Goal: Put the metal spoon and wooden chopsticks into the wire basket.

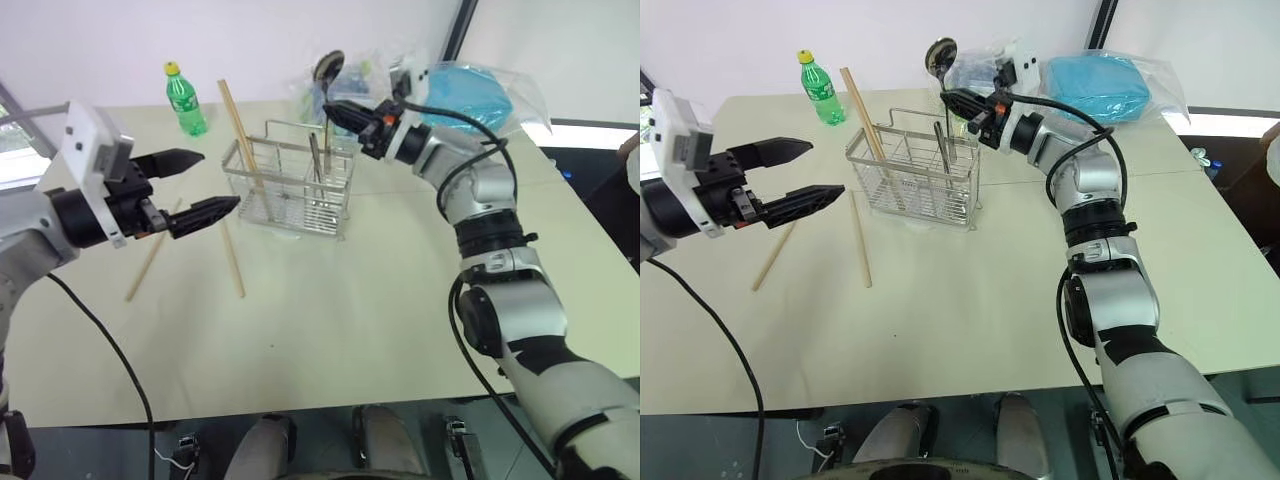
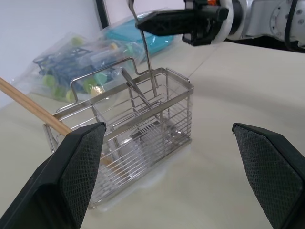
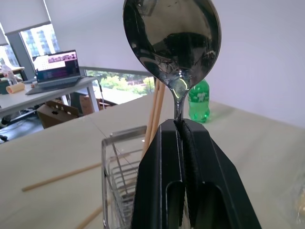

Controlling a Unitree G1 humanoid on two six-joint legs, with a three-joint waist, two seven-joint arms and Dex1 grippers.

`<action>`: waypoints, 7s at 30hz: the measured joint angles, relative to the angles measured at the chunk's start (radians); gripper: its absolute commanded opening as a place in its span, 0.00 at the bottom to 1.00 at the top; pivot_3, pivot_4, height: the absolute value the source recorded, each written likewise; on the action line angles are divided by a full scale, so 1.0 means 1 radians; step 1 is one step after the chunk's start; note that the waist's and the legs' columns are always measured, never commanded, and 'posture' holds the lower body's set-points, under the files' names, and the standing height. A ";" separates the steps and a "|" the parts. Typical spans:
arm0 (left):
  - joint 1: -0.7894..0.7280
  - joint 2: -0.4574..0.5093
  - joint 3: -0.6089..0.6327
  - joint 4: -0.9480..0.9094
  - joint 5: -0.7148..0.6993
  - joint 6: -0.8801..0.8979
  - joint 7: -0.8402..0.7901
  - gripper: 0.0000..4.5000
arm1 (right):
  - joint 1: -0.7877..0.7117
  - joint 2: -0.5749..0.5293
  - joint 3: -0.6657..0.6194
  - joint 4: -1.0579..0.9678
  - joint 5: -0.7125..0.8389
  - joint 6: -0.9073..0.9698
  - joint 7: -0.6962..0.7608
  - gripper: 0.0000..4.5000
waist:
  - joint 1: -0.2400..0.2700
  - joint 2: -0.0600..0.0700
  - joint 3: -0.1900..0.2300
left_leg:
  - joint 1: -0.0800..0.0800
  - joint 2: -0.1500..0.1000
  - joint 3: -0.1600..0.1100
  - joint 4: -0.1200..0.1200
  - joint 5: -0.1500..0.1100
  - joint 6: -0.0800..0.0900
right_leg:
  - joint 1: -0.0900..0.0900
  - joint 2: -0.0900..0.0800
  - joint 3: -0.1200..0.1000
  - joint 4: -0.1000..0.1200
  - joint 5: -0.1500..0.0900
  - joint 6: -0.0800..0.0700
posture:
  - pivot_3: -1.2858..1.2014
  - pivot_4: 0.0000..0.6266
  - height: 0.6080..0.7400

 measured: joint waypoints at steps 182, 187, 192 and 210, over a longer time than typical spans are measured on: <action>-0.762 -0.672 0.018 0.598 0.540 0.260 0.685 0.99 | 0.697 -0.451 -0.147 -1.105 0.641 0.601 -0.162 1.00 | 0.061 -0.015 -0.004 | -0.001 -0.002 0.001 0.006 0.000 0.000 | 0.003 -0.004 -0.003 -0.001 0.003 0.006 | 0.52 0.24 0.80; -0.765 -0.656 0.016 0.567 0.546 0.276 0.714 0.99 | 0.698 -0.450 -0.146 -1.105 0.633 0.596 -0.160 1.00 | 0.056 -0.015 -0.004 | -0.001 -0.002 0.001 0.006 0.000 0.000 | 0.003 -0.003 -0.003 -0.001 0.003 0.006 | 0.52 0.24 0.80; -0.766 -0.602 0.076 0.520 0.619 0.404 0.853 0.99 | 0.698 -0.449 -0.144 -1.105 0.625 0.593 -0.153 1.00 | 0.039 -0.015 -0.004 | -0.001 -0.002 0.001 0.005 0.000 0.000 | 0.003 -0.003 -0.003 -0.001 0.003 0.006 | 0.52 0.24 0.80; -0.503 -0.716 0.038 0.448 0.723 0.759 0.871 0.99 | 0.762 -0.475 -0.134 -1.109 0.603 0.596 -0.117 1.00 | 0.037 -0.016 -0.003 | -0.001 -0.002 0.000 0.005 0.000 0.000 | 0.003 -0.003 -0.003 0.000 0.003 0.006 | 0.52 0.24 0.80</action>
